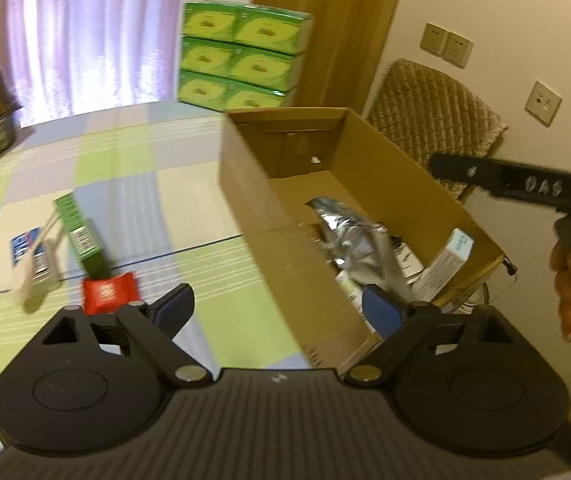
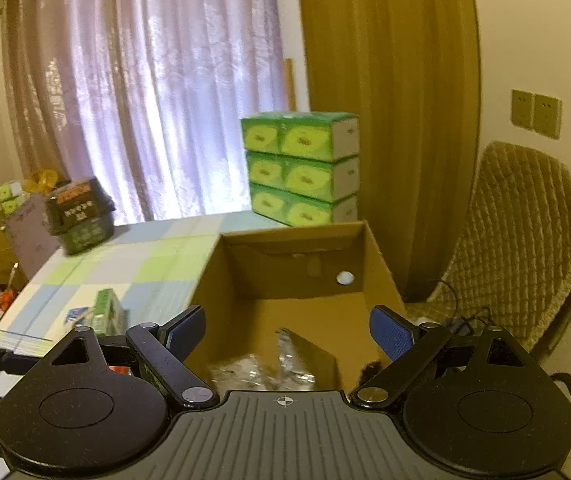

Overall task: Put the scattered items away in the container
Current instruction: 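Move both tools back from the cardboard box toward the table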

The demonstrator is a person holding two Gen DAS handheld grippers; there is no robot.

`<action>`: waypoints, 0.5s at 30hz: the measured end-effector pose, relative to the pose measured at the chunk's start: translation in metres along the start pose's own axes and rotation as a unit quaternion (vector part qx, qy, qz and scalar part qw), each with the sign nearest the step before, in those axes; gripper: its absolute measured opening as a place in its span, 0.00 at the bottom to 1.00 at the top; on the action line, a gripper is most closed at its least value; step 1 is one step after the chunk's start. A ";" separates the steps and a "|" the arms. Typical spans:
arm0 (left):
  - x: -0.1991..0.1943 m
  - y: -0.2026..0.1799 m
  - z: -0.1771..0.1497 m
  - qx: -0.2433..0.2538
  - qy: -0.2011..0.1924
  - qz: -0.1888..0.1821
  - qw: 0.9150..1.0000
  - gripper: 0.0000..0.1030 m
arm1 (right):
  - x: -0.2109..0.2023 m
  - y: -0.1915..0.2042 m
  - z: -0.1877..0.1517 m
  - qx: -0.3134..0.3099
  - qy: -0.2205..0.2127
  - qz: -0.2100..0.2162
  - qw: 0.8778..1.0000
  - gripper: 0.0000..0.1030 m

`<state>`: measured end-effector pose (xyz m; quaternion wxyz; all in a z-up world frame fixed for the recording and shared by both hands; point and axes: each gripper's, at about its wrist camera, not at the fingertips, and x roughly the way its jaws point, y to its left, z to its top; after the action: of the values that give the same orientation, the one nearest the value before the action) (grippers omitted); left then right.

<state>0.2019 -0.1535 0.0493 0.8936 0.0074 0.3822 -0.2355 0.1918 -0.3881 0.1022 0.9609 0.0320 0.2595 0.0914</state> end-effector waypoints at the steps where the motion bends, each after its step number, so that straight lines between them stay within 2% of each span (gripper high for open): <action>1: -0.004 0.006 -0.004 -0.003 0.000 0.005 1.000 0.88 | -0.001 0.004 0.002 -0.002 -0.001 0.003 1.000 0.91; 9: -0.044 0.069 -0.030 -0.034 -0.004 0.063 0.997 0.98 | -0.001 0.058 0.010 -0.029 -0.003 0.045 0.999 0.91; 15: -0.069 0.116 -0.050 -0.051 0.001 0.110 0.993 0.98 | 0.010 0.112 0.008 -0.069 0.007 0.092 0.993 0.91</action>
<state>0.1765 -0.0125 0.0422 0.9128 0.0036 0.3915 -0.1158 0.1866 -0.2761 0.1160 0.9465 -0.0114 0.2550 0.1972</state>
